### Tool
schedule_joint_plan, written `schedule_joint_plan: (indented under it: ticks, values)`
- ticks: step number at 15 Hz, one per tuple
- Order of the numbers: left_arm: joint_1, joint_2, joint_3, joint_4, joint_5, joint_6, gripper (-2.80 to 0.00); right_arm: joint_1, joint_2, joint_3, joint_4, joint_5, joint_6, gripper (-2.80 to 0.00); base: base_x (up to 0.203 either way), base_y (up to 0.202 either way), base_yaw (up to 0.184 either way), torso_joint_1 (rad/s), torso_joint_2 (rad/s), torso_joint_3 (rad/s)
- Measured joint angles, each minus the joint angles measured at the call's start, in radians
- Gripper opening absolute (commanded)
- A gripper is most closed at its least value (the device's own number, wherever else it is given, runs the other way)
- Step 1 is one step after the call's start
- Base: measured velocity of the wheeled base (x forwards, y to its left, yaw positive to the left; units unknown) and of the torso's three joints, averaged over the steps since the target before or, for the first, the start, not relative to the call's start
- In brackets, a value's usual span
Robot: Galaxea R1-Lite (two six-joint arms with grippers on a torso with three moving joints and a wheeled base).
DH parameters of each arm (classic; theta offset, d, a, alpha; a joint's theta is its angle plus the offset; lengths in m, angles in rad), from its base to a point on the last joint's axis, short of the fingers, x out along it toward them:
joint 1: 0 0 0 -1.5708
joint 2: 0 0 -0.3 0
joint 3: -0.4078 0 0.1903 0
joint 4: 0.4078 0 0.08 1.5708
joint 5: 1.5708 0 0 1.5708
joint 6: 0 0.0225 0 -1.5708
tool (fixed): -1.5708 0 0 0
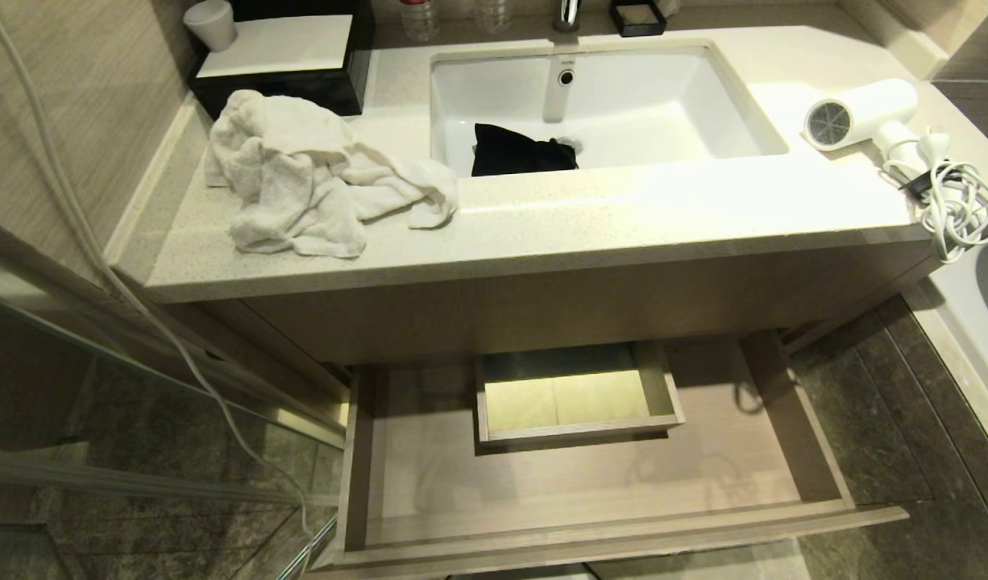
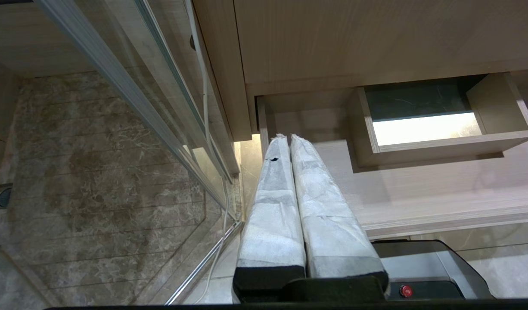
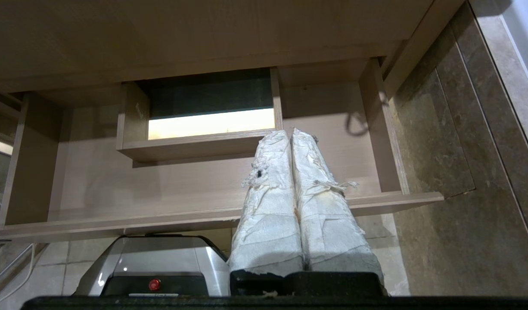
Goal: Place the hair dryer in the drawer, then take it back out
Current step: Pick up the hairdryer
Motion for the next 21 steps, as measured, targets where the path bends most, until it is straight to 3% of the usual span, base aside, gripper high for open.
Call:
schedule_joint_plan:
  ticks: [21]
  values:
    - [0.0, 0.0, 0.0, 0.0, 0.0, 0.001, -2.8, 0.0, 0.0, 0.0, -0.002, -0.002, 0.007, -2.8, 0.0, 0.0, 0.0, 0.0, 0.0, 0.0]
